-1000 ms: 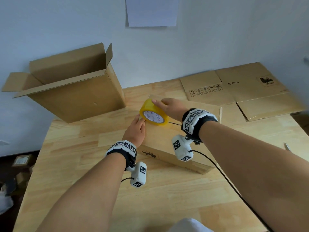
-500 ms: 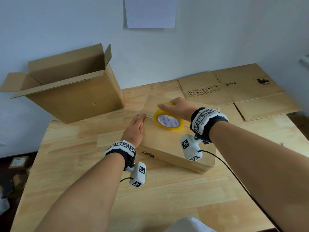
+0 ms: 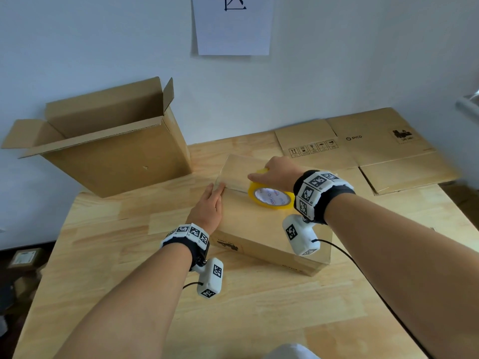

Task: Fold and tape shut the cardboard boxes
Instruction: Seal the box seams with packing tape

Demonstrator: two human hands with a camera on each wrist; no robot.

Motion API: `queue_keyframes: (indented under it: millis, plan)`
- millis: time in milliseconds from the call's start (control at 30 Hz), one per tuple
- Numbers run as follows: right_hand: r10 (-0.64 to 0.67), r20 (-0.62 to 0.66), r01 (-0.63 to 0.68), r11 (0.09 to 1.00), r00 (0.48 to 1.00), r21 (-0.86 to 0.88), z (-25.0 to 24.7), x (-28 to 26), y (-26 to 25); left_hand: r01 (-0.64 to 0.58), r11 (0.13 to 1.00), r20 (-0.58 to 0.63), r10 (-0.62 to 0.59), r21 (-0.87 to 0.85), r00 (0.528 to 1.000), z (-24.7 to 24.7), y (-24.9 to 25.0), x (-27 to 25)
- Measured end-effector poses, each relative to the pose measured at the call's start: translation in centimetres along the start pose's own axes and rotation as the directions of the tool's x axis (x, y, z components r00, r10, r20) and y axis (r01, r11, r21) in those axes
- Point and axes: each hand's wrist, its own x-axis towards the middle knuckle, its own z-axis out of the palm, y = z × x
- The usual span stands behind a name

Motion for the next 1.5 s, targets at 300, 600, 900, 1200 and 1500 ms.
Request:
queue_keyframes:
  millis: [300,600,900,1200,1500]
  plan:
    - [0.035,0.044,-0.028,0.987,0.998,-0.160,-0.2,0.4,-0.2,-0.005,1.000,0.003,0.005,0.030,1.000,-0.2,0.2,-0.1]
    - [0.134,0.092,-0.094,0.933,0.987,-0.349,-0.9,-0.5,0.6,0.009,0.993,0.001,-0.009,0.117,1.000,-0.3,0.5,-0.5]
    - [0.143,-0.001,-0.133,0.918,0.990,-0.373,-0.4,-1.7,0.8,-0.125,0.941,0.017,0.126,0.313,0.992,-0.5,0.6,-0.4]
    - [0.132,-0.012,-0.126,0.906,0.991,-0.405,0.1,-2.1,0.2,-0.186,0.839,0.136,0.135,0.511,0.981,-0.9,1.4,0.1]
    - [0.125,0.008,-0.108,0.882,0.992,-0.459,0.1,-2.3,-0.8,-0.277,0.771,0.230,0.173,0.573,0.958,-1.2,2.2,0.1]
